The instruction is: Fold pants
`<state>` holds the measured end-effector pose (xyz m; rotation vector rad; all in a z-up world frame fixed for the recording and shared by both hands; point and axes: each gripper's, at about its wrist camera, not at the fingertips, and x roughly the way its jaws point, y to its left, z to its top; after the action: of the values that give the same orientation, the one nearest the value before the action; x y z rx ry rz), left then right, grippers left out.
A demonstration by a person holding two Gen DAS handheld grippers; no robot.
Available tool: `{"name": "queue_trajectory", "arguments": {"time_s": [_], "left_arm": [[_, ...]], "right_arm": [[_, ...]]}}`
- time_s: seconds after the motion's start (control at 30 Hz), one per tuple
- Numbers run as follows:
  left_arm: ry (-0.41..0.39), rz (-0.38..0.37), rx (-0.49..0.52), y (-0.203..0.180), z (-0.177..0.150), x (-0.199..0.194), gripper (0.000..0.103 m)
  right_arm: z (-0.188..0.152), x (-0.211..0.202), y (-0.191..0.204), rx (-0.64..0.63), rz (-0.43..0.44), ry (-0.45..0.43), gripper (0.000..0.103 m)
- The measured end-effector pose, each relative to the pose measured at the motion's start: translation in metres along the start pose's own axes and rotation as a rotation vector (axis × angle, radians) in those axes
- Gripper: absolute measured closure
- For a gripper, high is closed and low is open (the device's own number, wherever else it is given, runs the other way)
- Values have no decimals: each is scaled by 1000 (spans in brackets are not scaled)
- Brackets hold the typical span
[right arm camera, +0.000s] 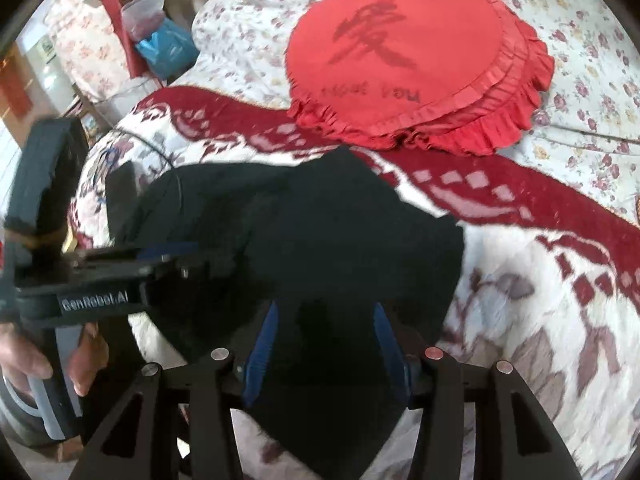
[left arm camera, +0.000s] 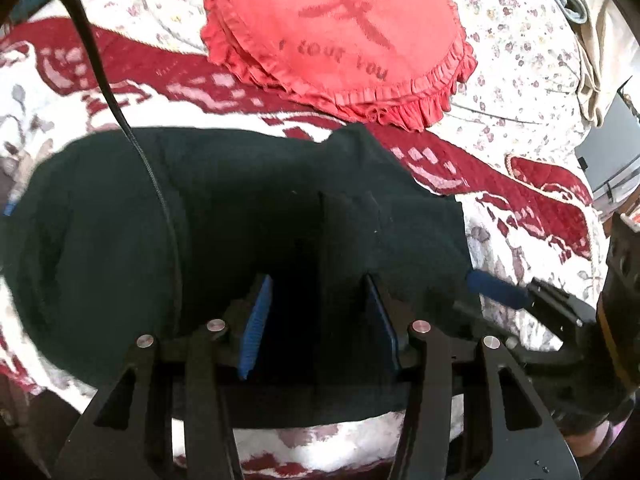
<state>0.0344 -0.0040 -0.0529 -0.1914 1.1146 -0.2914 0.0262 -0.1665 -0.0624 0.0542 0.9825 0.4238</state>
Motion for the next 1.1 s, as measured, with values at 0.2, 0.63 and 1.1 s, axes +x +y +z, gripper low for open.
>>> {"name": "queue_trajectory", "arguments": {"time_s": [0.2, 0.63, 1.1], "left_arm": [[-41, 64, 2, 9, -8, -15, 56], [-36, 75, -73, 35, -21, -26, 56], [-44, 94, -93, 50, -26, -36, 56]], "right_arm": [[-12, 9, 14, -16, 12, 28, 54], [-16, 27, 28, -46, -53, 74, 52], [4, 10, 46, -100, -65, 31, 51]]}}
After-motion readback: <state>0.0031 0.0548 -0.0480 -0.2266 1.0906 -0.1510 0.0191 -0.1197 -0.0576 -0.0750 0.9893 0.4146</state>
